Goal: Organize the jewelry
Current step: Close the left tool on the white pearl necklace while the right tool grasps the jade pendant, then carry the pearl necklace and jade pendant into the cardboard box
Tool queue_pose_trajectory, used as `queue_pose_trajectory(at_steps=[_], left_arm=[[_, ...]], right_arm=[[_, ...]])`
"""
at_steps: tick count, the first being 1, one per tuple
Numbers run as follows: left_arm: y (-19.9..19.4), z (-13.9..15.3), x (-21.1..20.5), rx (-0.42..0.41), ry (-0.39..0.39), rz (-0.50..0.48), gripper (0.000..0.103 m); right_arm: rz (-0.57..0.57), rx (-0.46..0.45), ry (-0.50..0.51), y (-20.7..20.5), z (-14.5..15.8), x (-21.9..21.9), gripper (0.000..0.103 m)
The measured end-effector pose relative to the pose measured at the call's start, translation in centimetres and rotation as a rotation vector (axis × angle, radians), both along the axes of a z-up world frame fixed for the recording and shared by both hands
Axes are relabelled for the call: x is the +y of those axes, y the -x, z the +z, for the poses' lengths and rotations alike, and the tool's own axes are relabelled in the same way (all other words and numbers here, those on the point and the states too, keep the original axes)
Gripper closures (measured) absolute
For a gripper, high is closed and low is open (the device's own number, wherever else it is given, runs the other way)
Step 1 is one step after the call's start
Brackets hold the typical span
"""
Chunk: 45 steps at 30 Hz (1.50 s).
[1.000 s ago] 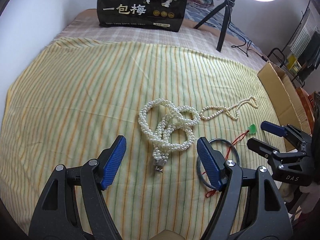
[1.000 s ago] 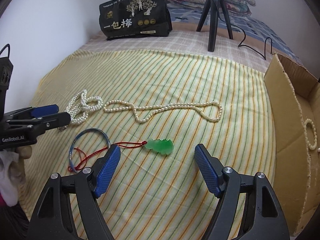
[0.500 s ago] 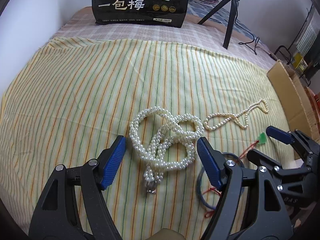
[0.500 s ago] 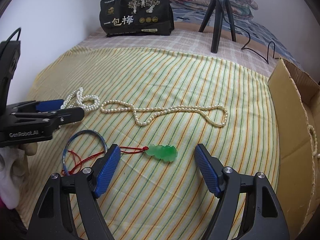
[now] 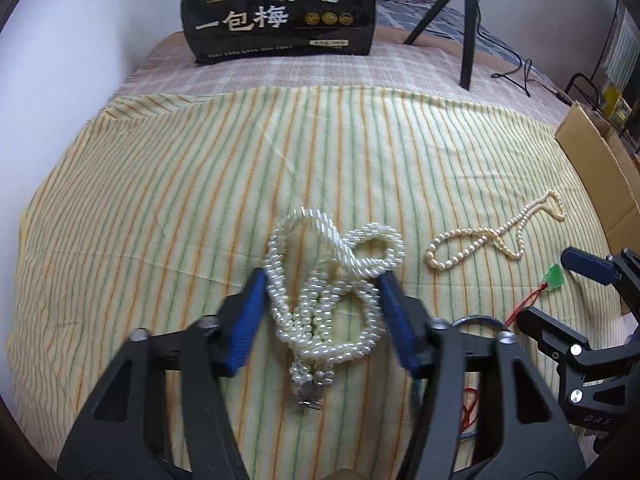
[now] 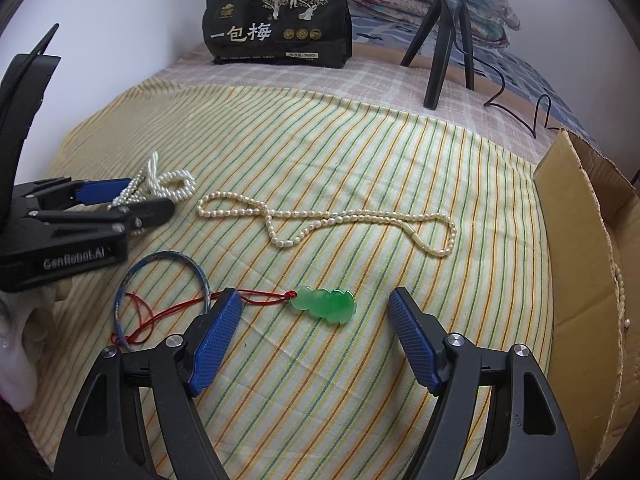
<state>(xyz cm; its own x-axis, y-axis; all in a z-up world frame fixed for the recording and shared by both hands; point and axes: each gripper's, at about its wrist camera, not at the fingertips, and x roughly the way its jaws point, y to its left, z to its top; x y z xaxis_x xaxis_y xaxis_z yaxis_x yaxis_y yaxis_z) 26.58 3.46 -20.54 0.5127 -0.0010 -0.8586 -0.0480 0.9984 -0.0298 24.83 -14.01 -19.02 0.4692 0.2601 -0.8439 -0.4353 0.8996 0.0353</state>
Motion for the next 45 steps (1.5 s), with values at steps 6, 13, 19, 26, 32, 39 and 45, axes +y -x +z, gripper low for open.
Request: queue_pose_trajectory(at_steps=[6,13,19,26,32,39,45], left_arm=[[-0.1,0.1,1.0,-0.004,0.027,0.024,0.069],[-0.2,0.3,1.3,-0.013,0.030,0.026,0.080],[0.0,0.7,1.8,-0.017,0.052,0.032,0.087],[0.6,2.3,3.1,-0.047,0.097,0.061,0.093],[1.5,5.4,4.6,-0.114,0.170,0.092,0.094],[2.7,8.8,4.3,-0.181,0.206,0.075,0.094],[4.1,11.0,3.1,-0.220,0.227,0.027,0.094]], right_arm=[[-0.012,0.001,-0.011,-0.2,0.1,-0.5,0.048],[-0.014,0.002,-0.024,-0.4,0.2,-0.8,0.075],[-0.018,-0.005,-0.031,-0.3,0.5,-0.8,0.078],[-0.021,-0.056,-0.057,0.3,2.5,-1.0,0.078],[-0.016,-0.113,-0.084,1.1,4.9,-1.1,0.078],[-0.012,-0.188,-0.109,2.4,8.3,-1.1,0.078],[-0.019,-0.246,-0.121,3.4,10.7,-1.7,0.078]])
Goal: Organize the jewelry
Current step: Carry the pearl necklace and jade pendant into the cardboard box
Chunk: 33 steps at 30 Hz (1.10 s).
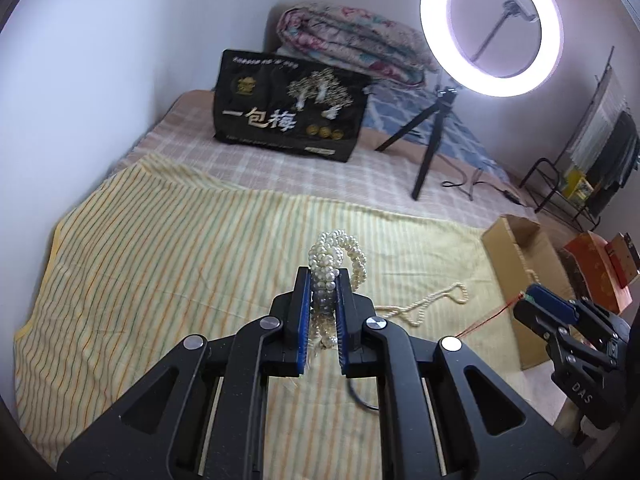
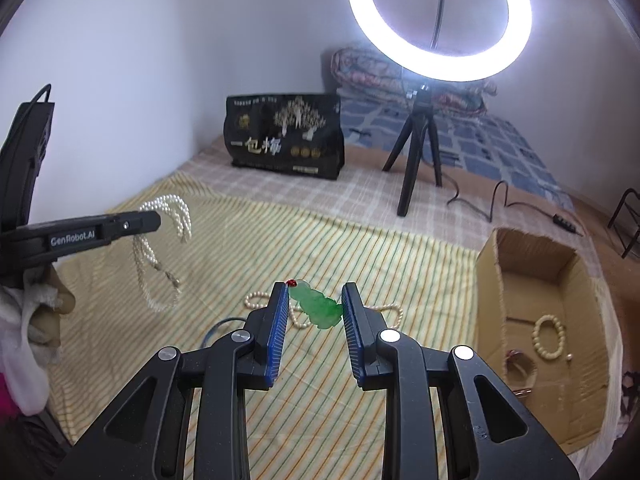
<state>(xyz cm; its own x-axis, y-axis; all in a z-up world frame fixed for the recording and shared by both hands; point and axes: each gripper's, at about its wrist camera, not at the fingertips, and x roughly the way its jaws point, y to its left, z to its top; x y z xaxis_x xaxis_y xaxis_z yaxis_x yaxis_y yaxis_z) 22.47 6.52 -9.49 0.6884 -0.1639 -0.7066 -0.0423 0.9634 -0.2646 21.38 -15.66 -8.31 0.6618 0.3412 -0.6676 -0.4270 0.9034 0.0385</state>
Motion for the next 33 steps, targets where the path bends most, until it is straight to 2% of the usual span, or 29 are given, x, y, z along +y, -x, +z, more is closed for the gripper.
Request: queue_pose_trajectory(at_steps=[14,25,33], left_arm=[[2.0,4.7,-4.4,-0.089,0.029,-0.086,0.094],[1.9,6.3,-10.4,-0.115,0.043,-0.174,0.094],[1.2,6.8,-15.5,-0.121,0.056,-0.242,0.095]], right_arm=[[-0.092,-0.088,-0.059,1.7,4.1,-5.0,0.078],[-0.207,-0.128,-0.107,2.6,5.9,-11.5,0.078],[-0.300,-0.134,-0.138,3.0,6.0,-16.7,0.078]])
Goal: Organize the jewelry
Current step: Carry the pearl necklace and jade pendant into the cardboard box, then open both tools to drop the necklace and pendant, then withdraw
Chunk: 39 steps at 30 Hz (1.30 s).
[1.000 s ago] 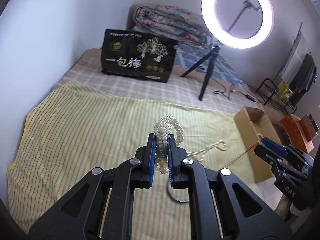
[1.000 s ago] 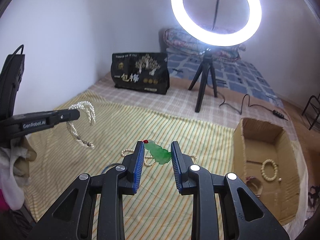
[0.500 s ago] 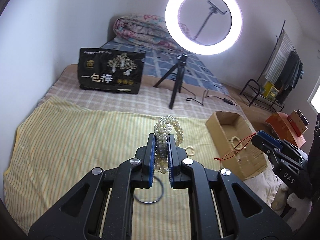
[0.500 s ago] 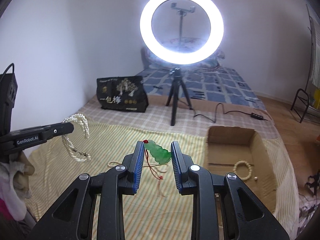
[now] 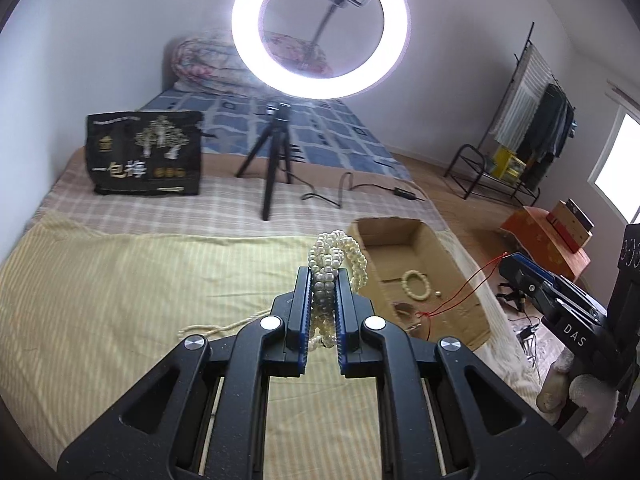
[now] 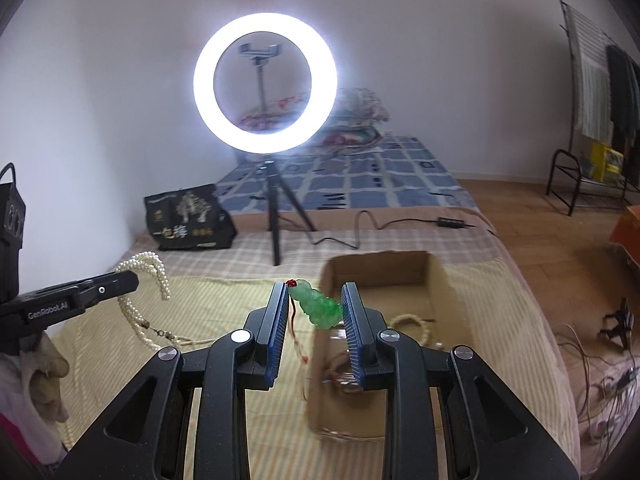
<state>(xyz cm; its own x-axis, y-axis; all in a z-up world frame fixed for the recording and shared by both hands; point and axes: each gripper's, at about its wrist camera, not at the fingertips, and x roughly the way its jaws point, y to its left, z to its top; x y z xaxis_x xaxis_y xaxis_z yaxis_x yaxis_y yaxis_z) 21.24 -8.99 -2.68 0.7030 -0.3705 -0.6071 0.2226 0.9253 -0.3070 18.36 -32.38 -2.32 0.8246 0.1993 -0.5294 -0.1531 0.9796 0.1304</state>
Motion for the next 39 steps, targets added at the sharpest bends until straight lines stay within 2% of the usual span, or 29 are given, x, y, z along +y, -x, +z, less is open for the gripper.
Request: queue_pose_trajectory(at_steps=[10,19,29,39], left_arm=[[-2.2,-0.4,-6.2,0.003,-0.008,-0.078,0.095],[-4.7,-0.7,-10.6,0.009,0.017,-0.130,0.095],[-7.7,-3.0,-14.4,0.052,0.006,-0.153,0.095],[-9.8,-5.3,-15.4,0.101,0.003,-0.138,0.095]], right_arm=[[-0.075,0.039,-0.021,-0.6,-2.0,-4.8,0.078],[-0.113,0.052,-0.055,-0.9,-3.0,-7.5,0.078],[-0.087,0.120,-0.068,-1.8,-5.1,-8.5,0.078],[-0.058,0.186,-0.054,-2.3,-7.1,-8.0,0.078]])
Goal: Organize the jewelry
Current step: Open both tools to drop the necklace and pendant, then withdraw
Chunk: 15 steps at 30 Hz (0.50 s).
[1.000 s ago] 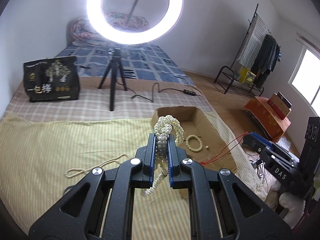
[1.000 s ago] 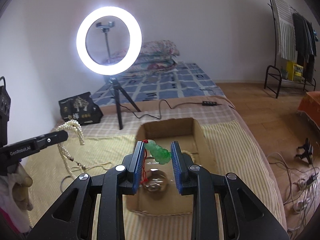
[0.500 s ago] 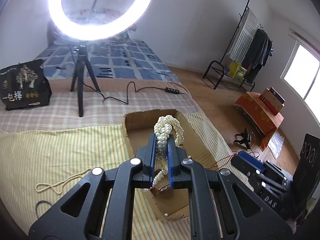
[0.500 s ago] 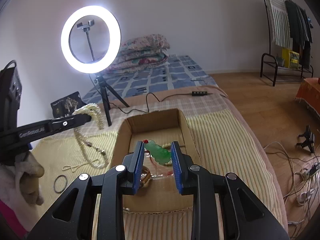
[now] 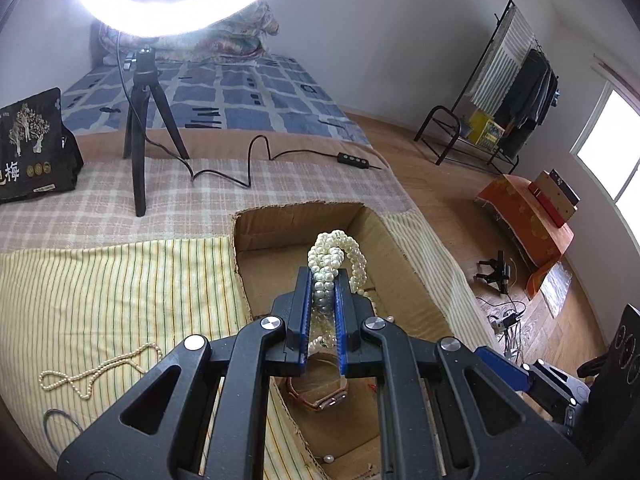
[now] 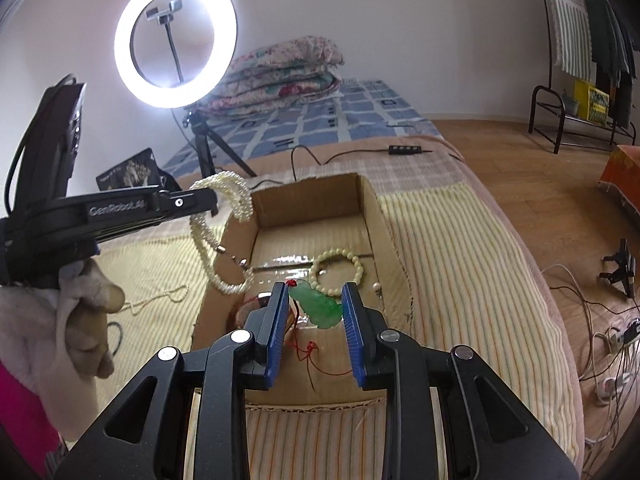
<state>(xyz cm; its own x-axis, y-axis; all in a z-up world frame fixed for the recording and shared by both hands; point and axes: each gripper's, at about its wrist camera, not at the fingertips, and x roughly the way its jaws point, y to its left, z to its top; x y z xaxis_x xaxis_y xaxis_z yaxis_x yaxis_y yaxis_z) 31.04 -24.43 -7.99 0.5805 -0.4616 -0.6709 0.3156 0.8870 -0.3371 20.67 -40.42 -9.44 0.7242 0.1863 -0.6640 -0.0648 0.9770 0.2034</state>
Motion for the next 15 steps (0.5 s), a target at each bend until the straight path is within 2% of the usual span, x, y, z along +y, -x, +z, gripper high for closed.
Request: queue_pose_trajectory(at_steps=[8,10,12,13,15], left_arm=[[-0.15,-0.17,-0.13,-0.007,-0.014,0.004,0.094],[-0.06,-0.12,-0.20,-0.017,-0.027,0.008,0.087],[0.14,0.12,-0.23,-0.027,-0.031,0.007,0.083],[0.22,0.26,-0.21,-0.030,-0.030,0.006,0.073],[0.34,0.54,-0.09,-0.040,-0.027,0.011,0.062]], right_arm=[[0.011,0.022,0.018,-0.14,-0.65,0.61,0.076],[0.007,0.022,0.032,0.00,-0.67,0.72,0.065],[-0.004,0.013,0.049,0.14,-0.49,0.82,0.040],[-0.009,0.008,0.056,0.19,-0.41,0.87,0.037],[-0.015,0.008,0.071,0.18,-0.30,0.98,0.035]])
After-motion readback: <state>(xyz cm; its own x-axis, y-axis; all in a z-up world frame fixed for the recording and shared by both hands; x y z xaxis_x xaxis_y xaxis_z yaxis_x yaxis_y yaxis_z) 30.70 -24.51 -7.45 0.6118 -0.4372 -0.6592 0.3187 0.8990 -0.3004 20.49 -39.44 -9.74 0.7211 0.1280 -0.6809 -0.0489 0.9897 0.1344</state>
